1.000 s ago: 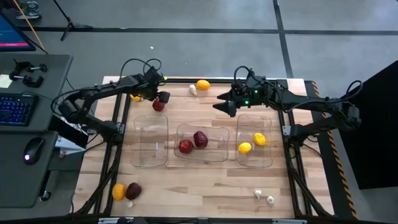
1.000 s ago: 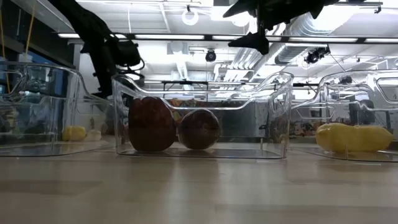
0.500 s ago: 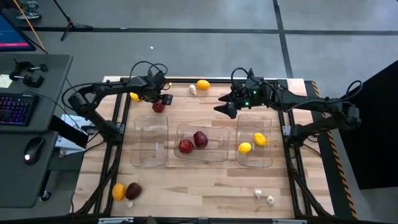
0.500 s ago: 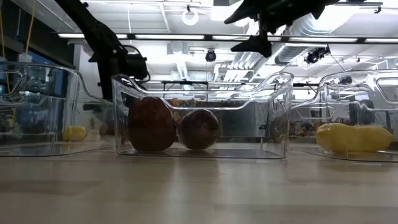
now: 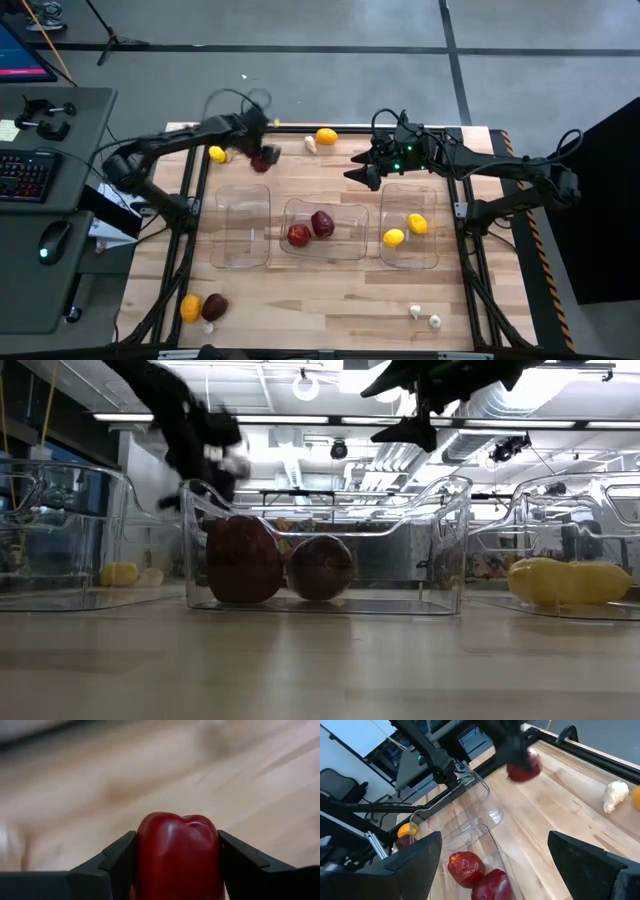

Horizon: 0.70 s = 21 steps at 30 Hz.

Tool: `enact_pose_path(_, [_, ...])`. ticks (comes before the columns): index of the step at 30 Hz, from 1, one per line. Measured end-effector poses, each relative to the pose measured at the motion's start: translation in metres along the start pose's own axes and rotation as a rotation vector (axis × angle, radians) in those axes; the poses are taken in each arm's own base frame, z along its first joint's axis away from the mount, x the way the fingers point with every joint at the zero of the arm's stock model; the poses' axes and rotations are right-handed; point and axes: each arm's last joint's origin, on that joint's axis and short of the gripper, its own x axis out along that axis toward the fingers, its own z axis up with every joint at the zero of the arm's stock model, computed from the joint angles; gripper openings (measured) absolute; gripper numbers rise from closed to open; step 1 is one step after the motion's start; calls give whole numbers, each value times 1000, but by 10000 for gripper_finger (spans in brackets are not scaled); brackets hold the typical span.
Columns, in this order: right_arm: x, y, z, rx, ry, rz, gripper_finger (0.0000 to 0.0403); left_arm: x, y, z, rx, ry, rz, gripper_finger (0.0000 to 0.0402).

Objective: Sort produce into baskets
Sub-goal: Put the top red apple into the center transparent bin

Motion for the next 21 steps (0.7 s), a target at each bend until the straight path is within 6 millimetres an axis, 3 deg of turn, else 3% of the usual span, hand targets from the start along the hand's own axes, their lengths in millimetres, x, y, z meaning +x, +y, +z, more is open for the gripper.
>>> enact_pose_path(4, [-11, 2, 6, -43, -44, 19, 353, -48, -29, 4, 57, -242, -214, 211])
enact_pose_path(8, [-27, 2, 13, -49, -98, 15, 353, -85, -74, -13, 186, -400, -447, 211])
enact_pose_path(14, [-36, 2, 17, -70, -128, 11, 353, -91, -147, -71, 451, -354, -666, 210])
enact_pose_path(18, [-36, 2, 16, -83, -121, 6, 353, -70, -176, -104, 574, -252, -673, 210])
enact_pose_path(21, [-35, 0, 14, -78, -101, -3, 353, -51, -189, -117, 614, -174, -683, 210])
